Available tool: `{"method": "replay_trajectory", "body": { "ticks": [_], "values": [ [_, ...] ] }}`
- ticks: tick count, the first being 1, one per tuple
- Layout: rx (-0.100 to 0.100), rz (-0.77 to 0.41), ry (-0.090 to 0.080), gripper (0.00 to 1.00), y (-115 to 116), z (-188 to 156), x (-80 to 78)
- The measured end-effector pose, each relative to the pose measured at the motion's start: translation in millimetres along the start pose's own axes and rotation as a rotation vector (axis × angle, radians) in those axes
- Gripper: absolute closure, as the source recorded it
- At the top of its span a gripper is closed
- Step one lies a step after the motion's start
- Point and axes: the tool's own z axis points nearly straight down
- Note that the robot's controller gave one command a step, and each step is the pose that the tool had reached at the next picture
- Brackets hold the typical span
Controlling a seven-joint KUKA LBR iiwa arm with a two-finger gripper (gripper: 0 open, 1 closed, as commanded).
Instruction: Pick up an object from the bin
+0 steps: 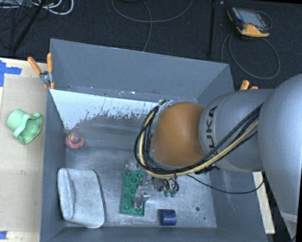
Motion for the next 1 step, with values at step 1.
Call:
{"method": "replay_trajectory", "body": {
  "ticks": [1],
  "values": [
    [0.0,-0.301,0.002,1.0,-8.7,-150.1,12.2]
  ]
}}
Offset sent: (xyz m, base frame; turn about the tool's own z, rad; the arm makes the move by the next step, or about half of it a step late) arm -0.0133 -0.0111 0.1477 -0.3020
